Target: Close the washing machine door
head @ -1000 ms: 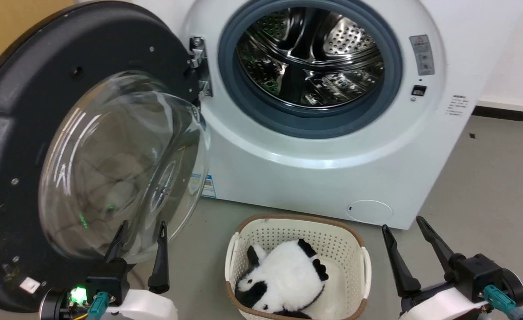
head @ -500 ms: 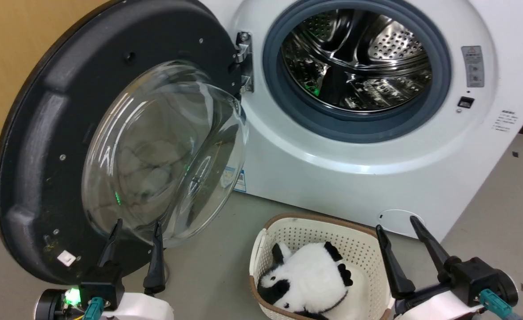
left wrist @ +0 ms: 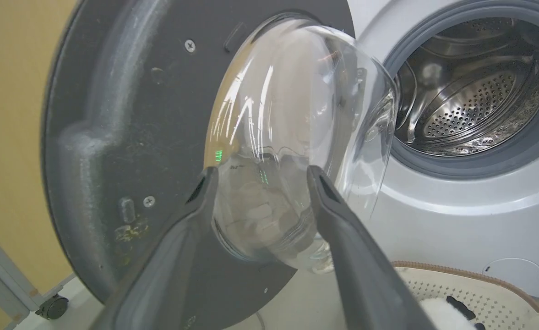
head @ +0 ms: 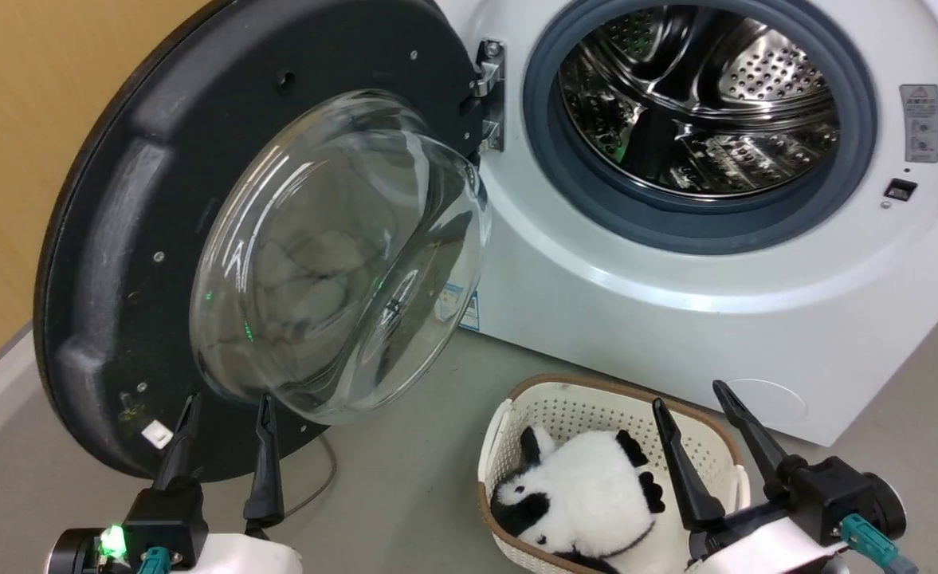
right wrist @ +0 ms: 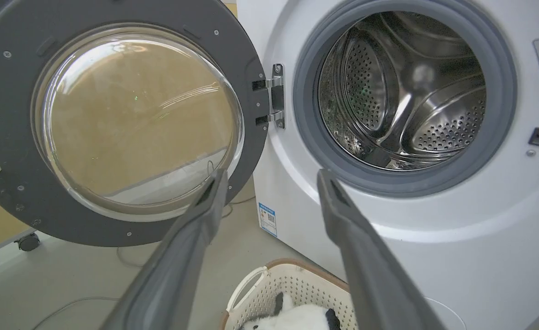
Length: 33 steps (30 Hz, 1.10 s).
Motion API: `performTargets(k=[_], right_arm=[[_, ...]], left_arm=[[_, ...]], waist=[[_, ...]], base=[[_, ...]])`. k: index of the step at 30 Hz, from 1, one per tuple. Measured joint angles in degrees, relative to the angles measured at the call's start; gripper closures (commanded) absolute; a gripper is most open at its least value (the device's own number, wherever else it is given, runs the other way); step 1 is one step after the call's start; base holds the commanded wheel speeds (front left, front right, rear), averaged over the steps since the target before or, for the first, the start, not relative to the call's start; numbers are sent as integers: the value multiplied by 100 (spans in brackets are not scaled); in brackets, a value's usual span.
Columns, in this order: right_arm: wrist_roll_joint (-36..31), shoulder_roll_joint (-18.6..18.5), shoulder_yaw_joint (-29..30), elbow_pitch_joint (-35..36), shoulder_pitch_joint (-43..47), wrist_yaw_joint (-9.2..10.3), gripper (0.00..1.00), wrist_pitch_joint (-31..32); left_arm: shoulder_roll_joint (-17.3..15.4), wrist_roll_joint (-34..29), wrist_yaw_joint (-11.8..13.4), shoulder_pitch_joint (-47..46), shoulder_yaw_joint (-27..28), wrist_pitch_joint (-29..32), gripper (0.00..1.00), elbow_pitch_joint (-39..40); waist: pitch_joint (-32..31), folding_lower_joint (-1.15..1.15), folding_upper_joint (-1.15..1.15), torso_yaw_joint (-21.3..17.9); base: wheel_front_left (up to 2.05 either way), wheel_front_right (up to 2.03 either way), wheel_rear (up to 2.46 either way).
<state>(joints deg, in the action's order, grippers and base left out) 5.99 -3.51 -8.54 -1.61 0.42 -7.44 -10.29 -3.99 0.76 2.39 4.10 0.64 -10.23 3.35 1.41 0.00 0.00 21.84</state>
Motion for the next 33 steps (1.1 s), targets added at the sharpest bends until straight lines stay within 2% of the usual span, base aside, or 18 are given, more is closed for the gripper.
performTargets(k=[18, 33], right_arm=[[275, -98, -397, -166, -242, 0, 0, -201], [369, -125, -554, -209, -333, 0, 0, -394]], left_arm=[[11, 43, 152, 187, 97, -202, 0, 199], [13, 43, 185, 230, 205, -397, 0, 364]], waist=[[93, 0, 0, 473], [116, 0, 0, 833]], base=[[0, 0, 0], [0, 0, 0]])
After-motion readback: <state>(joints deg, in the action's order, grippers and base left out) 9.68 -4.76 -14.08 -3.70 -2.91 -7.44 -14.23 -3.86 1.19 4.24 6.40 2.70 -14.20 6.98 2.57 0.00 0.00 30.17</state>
